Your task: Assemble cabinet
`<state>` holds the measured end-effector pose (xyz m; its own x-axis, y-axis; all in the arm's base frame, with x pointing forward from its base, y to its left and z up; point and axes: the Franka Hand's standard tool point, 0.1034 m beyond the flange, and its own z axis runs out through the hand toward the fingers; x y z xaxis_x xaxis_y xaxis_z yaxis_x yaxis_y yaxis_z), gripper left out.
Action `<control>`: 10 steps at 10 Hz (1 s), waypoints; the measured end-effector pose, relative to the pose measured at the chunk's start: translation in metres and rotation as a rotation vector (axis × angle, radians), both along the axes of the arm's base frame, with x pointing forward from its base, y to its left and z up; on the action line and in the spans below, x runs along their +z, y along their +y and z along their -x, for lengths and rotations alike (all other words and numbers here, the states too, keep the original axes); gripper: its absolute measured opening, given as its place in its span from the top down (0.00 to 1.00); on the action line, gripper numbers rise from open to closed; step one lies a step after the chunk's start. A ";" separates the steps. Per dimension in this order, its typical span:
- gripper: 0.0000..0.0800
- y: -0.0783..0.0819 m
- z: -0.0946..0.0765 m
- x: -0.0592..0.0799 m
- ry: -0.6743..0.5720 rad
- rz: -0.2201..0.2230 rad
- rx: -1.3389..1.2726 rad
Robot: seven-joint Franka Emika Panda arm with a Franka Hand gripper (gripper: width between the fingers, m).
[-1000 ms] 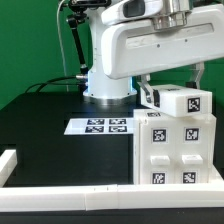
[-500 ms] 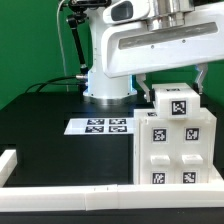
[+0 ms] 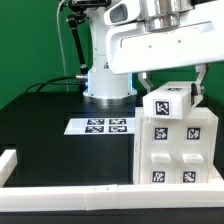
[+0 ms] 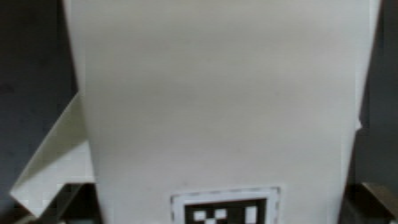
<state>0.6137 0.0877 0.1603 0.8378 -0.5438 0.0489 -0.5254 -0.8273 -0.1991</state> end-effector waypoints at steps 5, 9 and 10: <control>0.31 -0.001 -0.001 -0.001 0.019 -0.070 -0.365; 0.30 0.000 -0.001 0.000 0.065 -0.145 -0.630; 0.30 0.000 -0.001 0.000 0.074 -0.157 -0.684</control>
Offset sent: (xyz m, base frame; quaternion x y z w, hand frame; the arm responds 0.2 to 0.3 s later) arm -0.0029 -0.0054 -0.0049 0.0012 0.0210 0.1951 0.9806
